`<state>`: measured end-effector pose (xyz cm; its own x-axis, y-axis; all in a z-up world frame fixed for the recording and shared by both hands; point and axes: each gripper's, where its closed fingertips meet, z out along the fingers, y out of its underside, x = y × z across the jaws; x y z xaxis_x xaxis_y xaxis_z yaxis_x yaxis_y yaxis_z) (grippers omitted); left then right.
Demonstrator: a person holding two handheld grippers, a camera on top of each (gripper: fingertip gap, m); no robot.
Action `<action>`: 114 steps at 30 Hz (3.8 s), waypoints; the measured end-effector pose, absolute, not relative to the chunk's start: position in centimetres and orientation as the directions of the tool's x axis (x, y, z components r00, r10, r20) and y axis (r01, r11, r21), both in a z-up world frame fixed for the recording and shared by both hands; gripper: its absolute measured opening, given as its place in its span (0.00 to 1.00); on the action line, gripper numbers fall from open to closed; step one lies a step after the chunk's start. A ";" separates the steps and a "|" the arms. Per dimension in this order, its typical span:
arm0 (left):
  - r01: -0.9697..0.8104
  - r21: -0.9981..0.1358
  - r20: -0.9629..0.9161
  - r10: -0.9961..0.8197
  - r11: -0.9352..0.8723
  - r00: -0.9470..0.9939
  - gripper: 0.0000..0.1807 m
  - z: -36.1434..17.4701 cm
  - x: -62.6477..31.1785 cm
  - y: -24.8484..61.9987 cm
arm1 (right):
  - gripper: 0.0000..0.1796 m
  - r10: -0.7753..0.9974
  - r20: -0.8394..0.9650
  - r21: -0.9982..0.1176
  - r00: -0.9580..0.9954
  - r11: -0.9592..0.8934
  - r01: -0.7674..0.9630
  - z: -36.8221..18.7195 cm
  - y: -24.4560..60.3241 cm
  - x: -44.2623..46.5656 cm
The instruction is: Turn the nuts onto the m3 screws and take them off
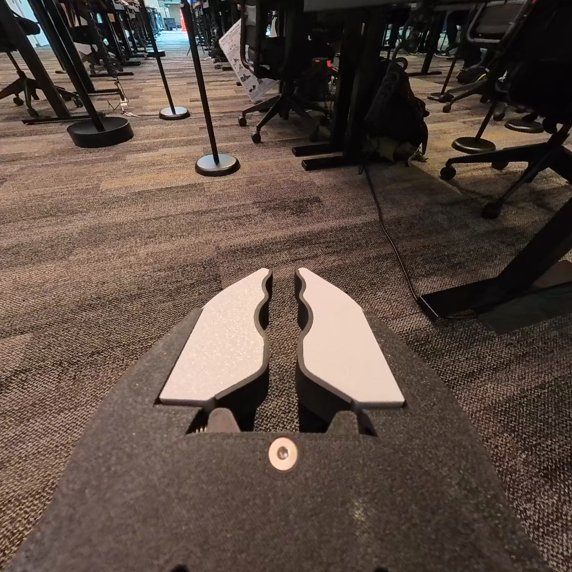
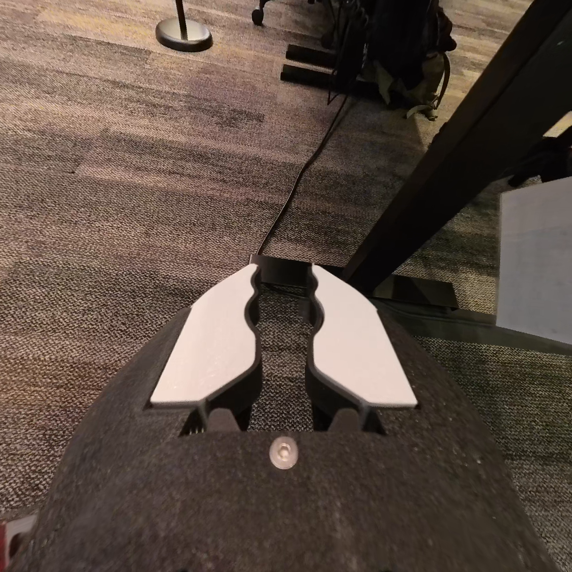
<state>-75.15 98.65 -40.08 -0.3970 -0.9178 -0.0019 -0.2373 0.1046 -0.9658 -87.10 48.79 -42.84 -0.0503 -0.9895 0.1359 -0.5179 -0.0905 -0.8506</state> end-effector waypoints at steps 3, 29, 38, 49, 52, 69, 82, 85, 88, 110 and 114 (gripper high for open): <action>-0.233 -0.967 -0.004 -0.916 0.107 -0.401 0.07 -39.9 -75.2 98.3 | 0.15 -0.988 0.137 -0.855 -0.073 -0.081 -0.513 -42.5 48.4 -87.4; -0.262 -0.951 -0.026 -0.885 0.165 -0.465 0.08 -42.2 -73.9 94.9 | 0.21 -0.977 0.135 -0.833 -0.165 -0.022 -0.552 -42.7 47.8 -89.0; -0.259 -0.954 -0.020 -0.891 0.153 -0.453 0.08 -41.9 -73.6 95.5 | 0.22 -0.988 0.077 -0.812 -0.136 0.018 -0.583 -43.8 48.8 -88.5; -0.262 -0.957 0.009 -0.891 0.124 -0.454 0.09 -41.3 -73.4 94.7 | 0.22 -0.991 0.059 -0.836 -0.121 0.017 -0.549 -43.5 49.7 -86.6; -0.238 -0.962 -0.007 -0.883 0.134 -0.470 0.09 -40.9 -73.2 93.3 | 0.23 -0.992 0.061 -0.845 -0.107 0.006 -0.534 -43.2 50.4 -85.5; -0.269 -0.949 -0.025 -0.890 0.165 -0.456 0.09 -42.6 -67.9 80.1 | 0.26 -0.986 0.085 -0.914 -0.145 -0.019 -0.405 -43.2 57.4 -75.6; -0.372 -0.895 -0.057 -0.891 0.246 -0.451 0.08 -46.2 -67.9 77.9 | 0.27 -0.970 0.104 -0.892 -0.220 0.007 -0.451 -46.0 56.3 -74.9; -0.348 -0.905 -0.065 -0.888 0.245 -0.456 0.09 -45.6 -67.5 78.0 | 0.27 -0.972 0.097 -0.901 -0.212 0.005 -0.435 -45.3 56.4 -75.1; -0.340 -0.902 -0.082 -0.880 0.264 -0.468 0.09 -45.7 -67.4 77.9 | 0.27 -0.970 0.140 -0.899 -0.198 -0.041 -0.435 -45.0 56.3 -75.4; -0.379 -0.883 -0.066 -0.872 0.278 -0.486 0.09 -46.9 -68.5 75.6 | 0.25 -0.964 0.060 -0.900 -0.259 0.060 -0.431 -44.9 57.8 -75.2; -0.372 -0.880 -0.077 -0.862 0.295 -0.500 0.08 -47.2 -68.5 75.1 | 0.24 -0.956 0.065 -0.894 -0.288 0.072 -0.441 -45.7 57.5 -74.9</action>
<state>-68.52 75.06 -47.18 -0.5002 -0.8624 -0.0773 -0.3723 0.2949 -0.8800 -74.92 57.50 -45.67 -0.2875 -0.9555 0.0652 -0.4414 0.0718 -0.8944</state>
